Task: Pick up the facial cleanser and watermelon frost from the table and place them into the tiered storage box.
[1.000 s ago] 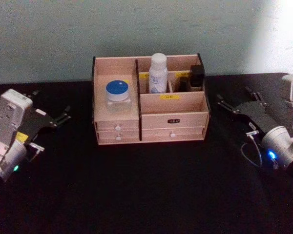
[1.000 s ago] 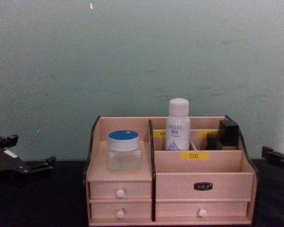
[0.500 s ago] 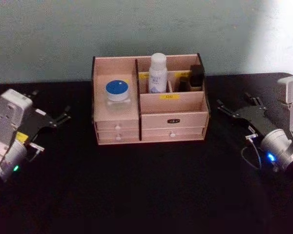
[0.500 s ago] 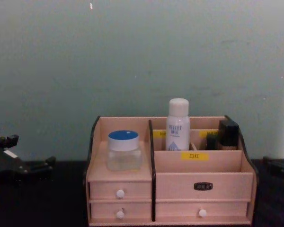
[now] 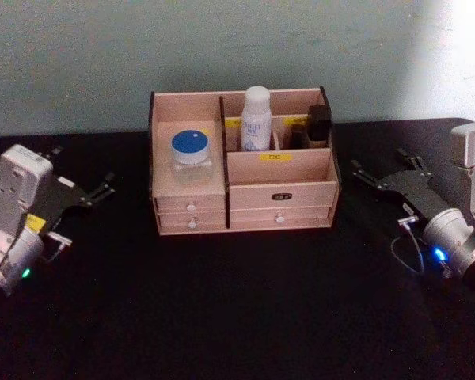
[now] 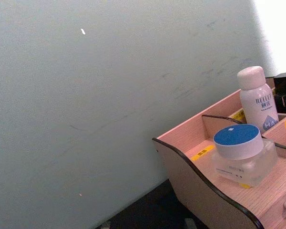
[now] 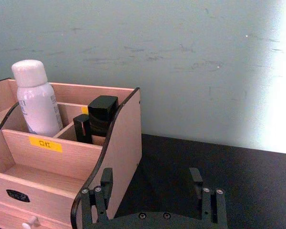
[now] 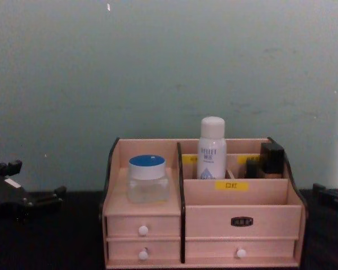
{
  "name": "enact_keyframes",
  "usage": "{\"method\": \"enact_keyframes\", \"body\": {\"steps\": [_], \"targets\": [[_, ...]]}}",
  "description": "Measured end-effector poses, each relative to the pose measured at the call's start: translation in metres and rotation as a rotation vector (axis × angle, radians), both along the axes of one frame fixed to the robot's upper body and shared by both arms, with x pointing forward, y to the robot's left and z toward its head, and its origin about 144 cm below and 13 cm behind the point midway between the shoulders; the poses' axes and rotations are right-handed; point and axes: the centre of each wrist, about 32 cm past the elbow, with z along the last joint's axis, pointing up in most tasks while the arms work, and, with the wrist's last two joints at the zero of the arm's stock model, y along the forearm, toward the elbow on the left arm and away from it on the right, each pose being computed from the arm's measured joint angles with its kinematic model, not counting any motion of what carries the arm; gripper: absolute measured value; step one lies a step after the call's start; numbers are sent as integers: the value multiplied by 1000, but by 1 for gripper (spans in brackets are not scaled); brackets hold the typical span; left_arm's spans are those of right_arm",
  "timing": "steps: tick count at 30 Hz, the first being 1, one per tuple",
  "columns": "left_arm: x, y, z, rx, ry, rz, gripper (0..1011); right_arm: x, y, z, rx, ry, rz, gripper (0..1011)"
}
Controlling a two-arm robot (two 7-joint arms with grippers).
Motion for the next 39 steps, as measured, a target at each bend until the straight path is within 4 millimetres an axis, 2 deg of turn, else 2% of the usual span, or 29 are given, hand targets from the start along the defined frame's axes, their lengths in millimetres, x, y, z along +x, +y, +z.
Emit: {"method": "enact_keyframes", "body": {"steps": [39], "targets": [[0, 0, 0, 0, 0, 0, 1001, 0, 0, 0, 2, -3, 1, 1002]]}}
